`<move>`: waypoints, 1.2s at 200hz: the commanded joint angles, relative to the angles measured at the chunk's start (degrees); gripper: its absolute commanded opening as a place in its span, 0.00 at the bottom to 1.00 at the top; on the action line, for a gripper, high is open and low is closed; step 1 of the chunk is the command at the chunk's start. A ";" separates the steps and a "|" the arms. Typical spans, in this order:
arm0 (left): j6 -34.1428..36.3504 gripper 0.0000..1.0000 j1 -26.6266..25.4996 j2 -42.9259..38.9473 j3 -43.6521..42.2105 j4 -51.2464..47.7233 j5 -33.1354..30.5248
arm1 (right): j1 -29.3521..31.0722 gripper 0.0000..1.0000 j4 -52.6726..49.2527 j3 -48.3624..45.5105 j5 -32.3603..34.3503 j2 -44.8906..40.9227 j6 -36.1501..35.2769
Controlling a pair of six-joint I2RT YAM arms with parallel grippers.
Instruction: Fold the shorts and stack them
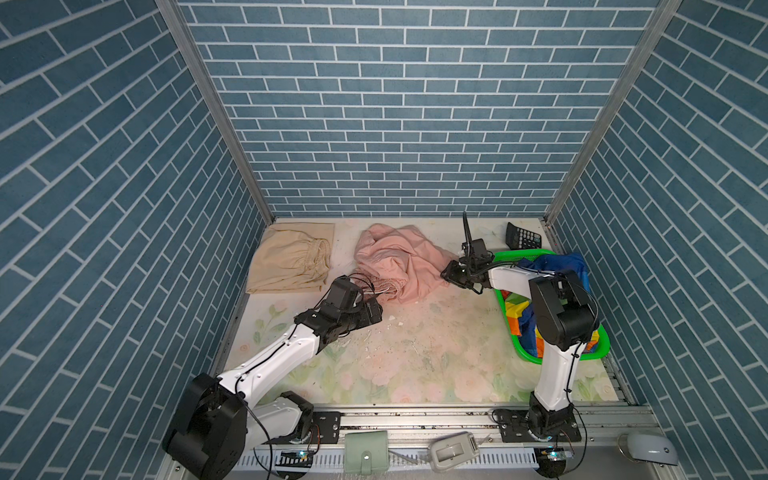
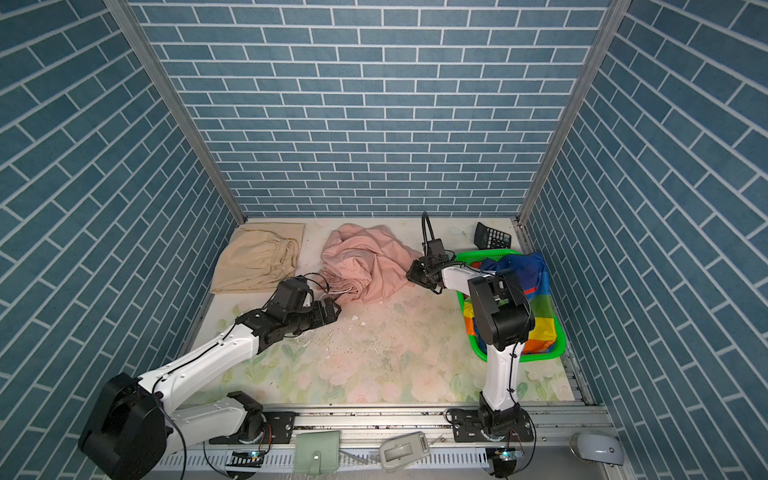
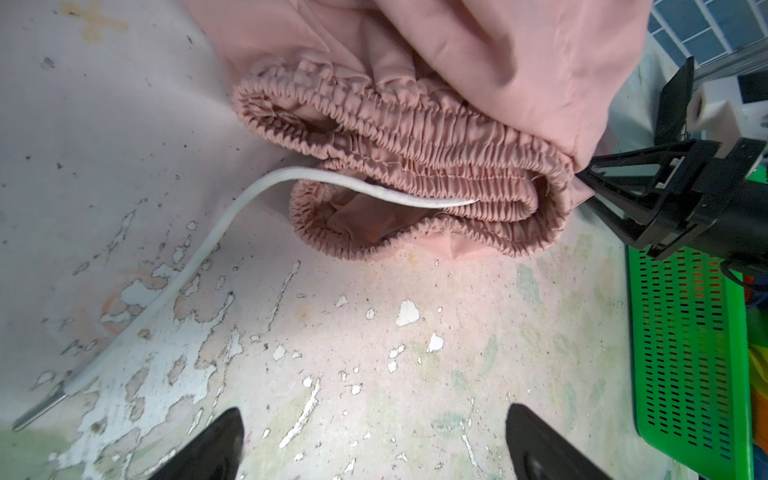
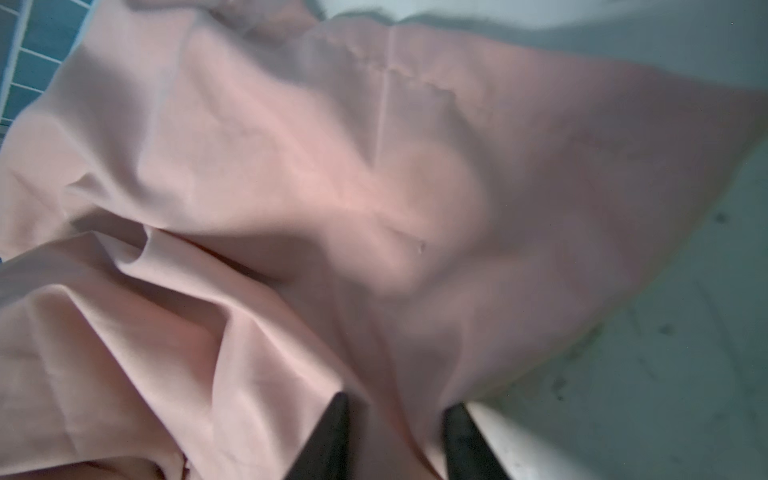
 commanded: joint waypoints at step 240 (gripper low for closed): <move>16.59 1.00 11.02 44.56 38.99 -13.64 -12.55 | 4.65 0.07 -9.88 -12.97 6.68 -18.26 -9.53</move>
